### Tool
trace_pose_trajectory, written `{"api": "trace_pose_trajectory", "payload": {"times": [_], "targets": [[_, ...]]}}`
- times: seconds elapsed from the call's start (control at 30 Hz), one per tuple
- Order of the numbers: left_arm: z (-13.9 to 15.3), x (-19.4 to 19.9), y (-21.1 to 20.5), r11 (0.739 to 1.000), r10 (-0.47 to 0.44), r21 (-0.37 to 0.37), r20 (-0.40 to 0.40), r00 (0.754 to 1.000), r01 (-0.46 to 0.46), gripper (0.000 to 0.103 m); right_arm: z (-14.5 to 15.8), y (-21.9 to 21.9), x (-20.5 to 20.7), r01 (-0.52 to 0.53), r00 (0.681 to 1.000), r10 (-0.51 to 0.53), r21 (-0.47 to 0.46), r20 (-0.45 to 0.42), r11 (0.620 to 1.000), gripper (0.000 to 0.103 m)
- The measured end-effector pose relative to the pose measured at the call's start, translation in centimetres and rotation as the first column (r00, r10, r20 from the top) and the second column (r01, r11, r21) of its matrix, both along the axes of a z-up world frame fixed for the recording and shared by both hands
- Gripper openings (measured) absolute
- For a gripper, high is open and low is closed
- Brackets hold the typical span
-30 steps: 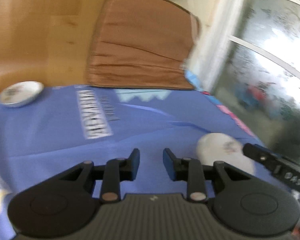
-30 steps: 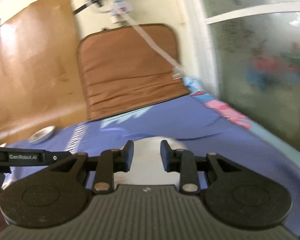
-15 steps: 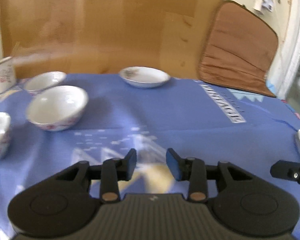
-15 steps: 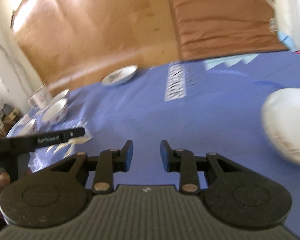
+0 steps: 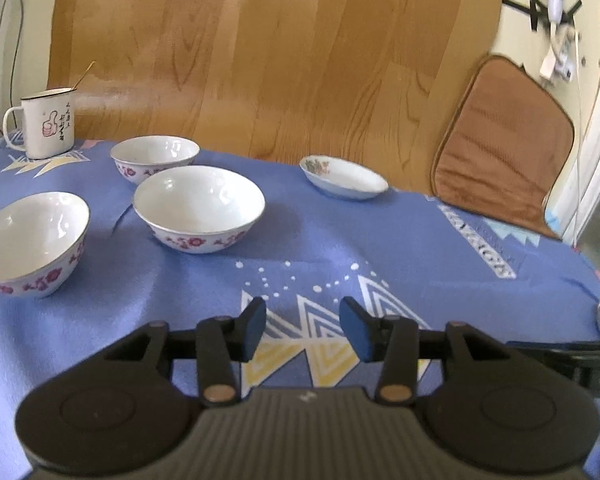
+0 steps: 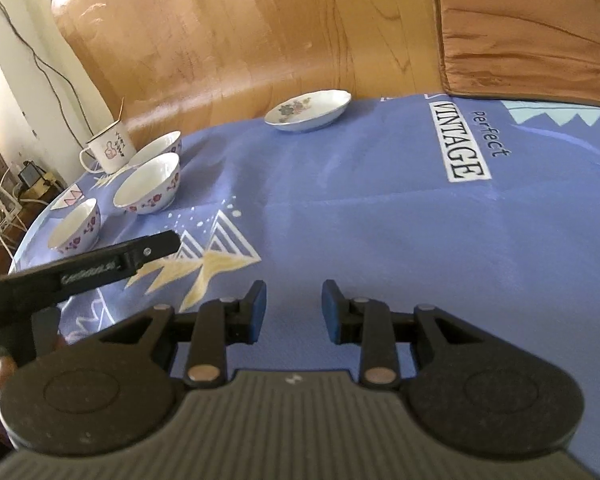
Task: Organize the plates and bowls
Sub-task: 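Move the right tool to the small flowered saucer and grasp its rim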
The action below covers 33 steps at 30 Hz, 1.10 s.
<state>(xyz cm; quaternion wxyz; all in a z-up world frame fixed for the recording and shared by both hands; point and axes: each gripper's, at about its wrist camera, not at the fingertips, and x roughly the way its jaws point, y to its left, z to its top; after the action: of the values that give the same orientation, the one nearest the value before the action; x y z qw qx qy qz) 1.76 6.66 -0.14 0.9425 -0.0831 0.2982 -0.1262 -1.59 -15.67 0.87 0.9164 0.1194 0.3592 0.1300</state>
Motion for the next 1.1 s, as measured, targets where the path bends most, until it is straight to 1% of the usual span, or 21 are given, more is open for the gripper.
{"api": "trace_pose_trajectory", "payload": {"times": [0.17, 0.3, 0.43, 0.57, 0.6, 0.7, 0.9, 1.03, 1.1], "targets": [[0.1, -0.2, 0.7, 0.999, 0.017, -0.044, 0.028, 0.999, -0.015, 0.045, 0.0, 0.4, 1.7, 0.022, 0.999, -0.022, 0.013, -0.026, 1.000, 0.034], [0.1, -0.1, 0.8, 0.999, 0.010, -0.050, 0.030, 0.999, -0.009, 0.045, 0.5, 0.6, 3.6, 0.043, 0.999, -0.041, 0.038, -0.036, 0.998, 0.034], [0.2, -0.3, 1.0, 0.998, 0.014, -0.060, 0.046, 0.999, -0.012, 0.049, 0.7, 0.5, 6.1, 0.063, 0.997, -0.060, 0.069, -0.045, 0.996, 0.034], [0.2, -0.2, 1.2, 0.997, 0.035, -0.067, 0.050, 0.998, -0.032, 0.049, 0.3, 0.6, 8.4, 0.074, 0.995, -0.069, 0.084, -0.066, 0.994, 0.034], [0.2, -0.2, 1.3, 0.997, 0.037, -0.070, 0.051, 0.998, -0.033, 0.049, -0.1, 0.5, 9.1, 0.083, 0.994, -0.076, 0.090, -0.082, 0.992, 0.032], [0.2, -0.1, 1.5, 0.996, 0.035, -0.082, 0.048, 0.998, -0.031, 0.049, -0.3, 0.1, 10.5, 0.101, 0.992, -0.092, 0.111, -0.081, 0.989, 0.032], [0.1, 0.1, 2.0, 0.993, 0.012, -0.117, 0.039, 0.999, -0.008, 0.049, -0.1, 0.1, 12.9, 0.127, 0.989, -0.118, 0.103, -0.086, 0.987, 0.033], [0.0, 0.3, 2.1, 0.991, 0.004, -0.135, 0.033, 0.999, 0.001, 0.049, 0.0, -0.5, 15.3, 0.143, 0.988, -0.132, 0.141, -0.082, 0.980, 0.034], [0.0, 0.3, 2.1, 0.991, 0.002, -0.137, 0.035, 0.999, 0.003, 0.049, 0.2, -0.6, 16.7, 0.156, 0.987, -0.149, 0.132, -0.060, 0.979, 0.039]]}}
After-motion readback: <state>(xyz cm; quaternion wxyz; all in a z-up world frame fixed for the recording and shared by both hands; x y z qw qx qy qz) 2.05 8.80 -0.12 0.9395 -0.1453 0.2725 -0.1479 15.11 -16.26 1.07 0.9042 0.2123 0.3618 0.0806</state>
